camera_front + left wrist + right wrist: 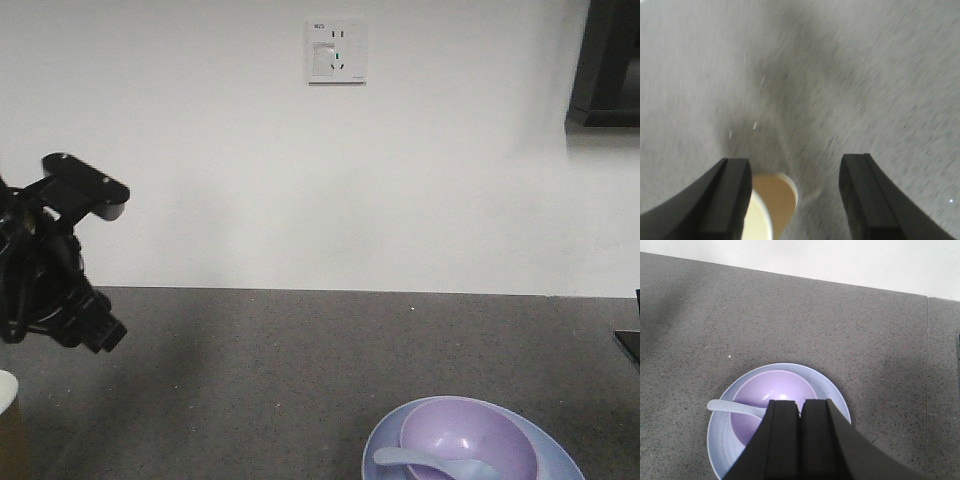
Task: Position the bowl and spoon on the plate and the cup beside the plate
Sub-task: 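Raise the left gripper away from the bowl toward the cup, then grasp the brown paper cup with the left gripper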
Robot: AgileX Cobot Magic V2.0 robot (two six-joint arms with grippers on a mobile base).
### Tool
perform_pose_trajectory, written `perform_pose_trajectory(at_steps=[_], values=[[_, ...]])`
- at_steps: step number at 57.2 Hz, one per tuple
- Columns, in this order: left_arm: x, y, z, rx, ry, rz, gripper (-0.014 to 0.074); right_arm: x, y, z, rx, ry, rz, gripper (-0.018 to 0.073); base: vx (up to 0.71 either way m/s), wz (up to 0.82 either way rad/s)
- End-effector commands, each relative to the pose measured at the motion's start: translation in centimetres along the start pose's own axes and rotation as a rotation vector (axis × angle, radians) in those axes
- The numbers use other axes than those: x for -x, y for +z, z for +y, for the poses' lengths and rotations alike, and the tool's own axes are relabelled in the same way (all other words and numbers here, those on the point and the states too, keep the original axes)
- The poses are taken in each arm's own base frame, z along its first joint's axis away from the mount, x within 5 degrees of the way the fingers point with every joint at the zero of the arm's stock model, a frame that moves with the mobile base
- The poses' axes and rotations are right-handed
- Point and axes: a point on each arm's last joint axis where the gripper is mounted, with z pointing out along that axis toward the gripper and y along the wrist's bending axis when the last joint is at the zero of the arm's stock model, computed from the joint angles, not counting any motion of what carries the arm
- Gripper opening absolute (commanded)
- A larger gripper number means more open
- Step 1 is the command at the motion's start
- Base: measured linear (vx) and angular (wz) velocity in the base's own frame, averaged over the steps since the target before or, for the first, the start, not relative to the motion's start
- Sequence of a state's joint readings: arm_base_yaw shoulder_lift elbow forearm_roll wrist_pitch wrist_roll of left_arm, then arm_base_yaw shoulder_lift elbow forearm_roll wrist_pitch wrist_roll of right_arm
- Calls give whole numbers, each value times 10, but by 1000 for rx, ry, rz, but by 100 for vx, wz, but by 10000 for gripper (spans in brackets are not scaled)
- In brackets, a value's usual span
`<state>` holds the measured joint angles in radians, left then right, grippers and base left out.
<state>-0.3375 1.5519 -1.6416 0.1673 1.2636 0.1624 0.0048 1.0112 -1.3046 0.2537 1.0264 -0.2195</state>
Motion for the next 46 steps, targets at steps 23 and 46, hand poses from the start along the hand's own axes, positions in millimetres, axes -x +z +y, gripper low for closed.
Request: perform_pose_trajectory(at_steps=[23, 46], values=[[-34, 23, 29, 49, -169, 31, 507, 13, -12, 1, -9, -9, -123, -8, 0, 0], [-47, 49, 24, 36, -173, 85, 363, 13, -12, 2, -4, -6, -122, -8, 0, 0]])
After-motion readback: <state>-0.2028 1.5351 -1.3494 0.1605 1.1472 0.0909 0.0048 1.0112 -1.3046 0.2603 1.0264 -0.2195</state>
